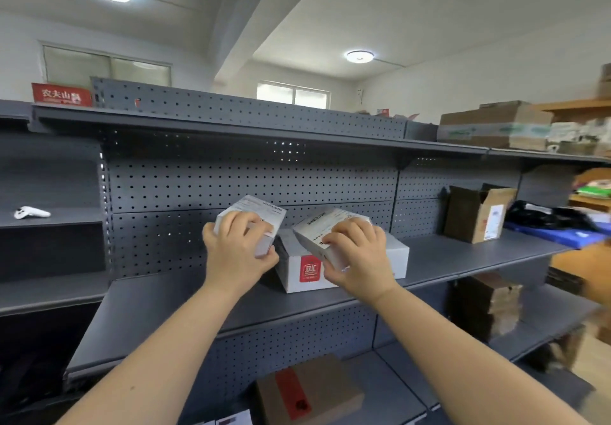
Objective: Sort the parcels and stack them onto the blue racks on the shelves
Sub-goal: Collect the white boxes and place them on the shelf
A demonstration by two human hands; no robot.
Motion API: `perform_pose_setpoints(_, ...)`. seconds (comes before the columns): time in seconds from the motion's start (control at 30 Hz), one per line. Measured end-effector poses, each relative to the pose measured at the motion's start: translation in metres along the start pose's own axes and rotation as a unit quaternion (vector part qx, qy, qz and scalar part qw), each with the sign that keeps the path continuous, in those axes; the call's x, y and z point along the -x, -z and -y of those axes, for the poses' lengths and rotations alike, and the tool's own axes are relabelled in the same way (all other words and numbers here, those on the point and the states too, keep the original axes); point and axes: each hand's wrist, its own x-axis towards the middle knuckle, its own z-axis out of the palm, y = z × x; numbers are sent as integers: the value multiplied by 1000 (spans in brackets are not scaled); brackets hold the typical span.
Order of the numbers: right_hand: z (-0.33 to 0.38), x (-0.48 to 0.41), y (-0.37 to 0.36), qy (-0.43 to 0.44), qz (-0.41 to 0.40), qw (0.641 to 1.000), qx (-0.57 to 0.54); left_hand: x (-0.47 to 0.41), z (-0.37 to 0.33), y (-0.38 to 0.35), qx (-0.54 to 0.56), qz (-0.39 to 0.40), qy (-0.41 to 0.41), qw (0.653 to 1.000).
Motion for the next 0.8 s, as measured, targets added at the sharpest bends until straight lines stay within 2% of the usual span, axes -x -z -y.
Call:
perform_pose_setpoints(0.5,-197,78,150,-119,32,979,163,-64,-251,-126,176,37,-103,978)
perform_pose_setpoints(0.8,-302,156,252,-228,50,941,245,-81,-430,-186,267,46,-158,950)
